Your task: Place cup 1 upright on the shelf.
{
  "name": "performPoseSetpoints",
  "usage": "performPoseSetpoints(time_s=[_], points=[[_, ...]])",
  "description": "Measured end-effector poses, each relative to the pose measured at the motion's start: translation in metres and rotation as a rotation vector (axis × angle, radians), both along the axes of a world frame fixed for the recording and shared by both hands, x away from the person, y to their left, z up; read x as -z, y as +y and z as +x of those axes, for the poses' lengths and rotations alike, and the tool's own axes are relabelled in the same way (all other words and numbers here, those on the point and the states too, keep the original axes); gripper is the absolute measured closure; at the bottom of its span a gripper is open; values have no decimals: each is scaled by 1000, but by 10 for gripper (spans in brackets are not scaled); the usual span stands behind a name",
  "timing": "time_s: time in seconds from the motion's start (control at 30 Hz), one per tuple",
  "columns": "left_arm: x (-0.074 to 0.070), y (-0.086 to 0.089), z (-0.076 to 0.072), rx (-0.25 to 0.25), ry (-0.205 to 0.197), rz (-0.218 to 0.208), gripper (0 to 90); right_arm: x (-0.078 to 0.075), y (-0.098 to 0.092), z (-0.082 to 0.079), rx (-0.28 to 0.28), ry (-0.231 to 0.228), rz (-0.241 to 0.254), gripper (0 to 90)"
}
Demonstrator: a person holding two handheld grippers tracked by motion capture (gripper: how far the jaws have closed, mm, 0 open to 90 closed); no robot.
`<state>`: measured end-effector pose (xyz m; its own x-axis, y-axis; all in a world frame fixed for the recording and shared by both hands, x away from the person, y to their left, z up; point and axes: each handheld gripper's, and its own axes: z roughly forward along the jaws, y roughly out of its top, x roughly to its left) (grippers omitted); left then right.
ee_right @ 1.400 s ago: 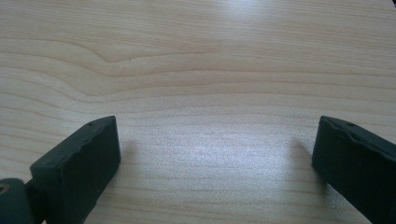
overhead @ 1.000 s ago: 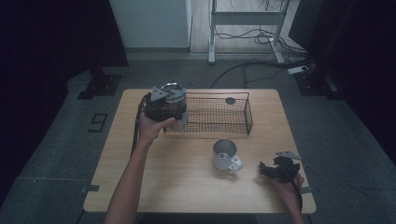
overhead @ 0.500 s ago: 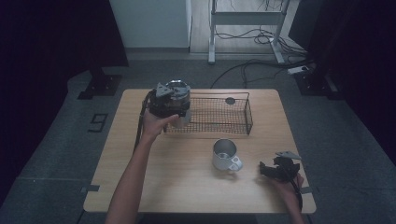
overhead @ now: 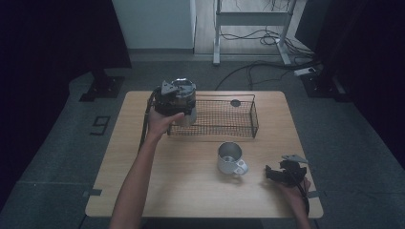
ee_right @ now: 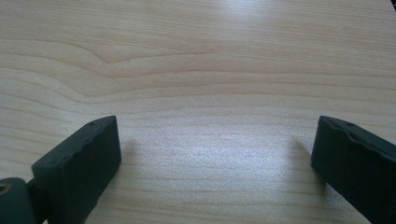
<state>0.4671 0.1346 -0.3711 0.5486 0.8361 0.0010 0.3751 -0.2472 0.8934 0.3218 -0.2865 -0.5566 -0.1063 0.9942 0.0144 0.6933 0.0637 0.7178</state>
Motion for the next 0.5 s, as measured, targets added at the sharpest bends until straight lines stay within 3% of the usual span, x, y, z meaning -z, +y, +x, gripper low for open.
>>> performPoseSetpoints(time_s=[0.5], points=[[5,-2,22,-11,20,6,41,0,0,0,7,-3,-1,25]])
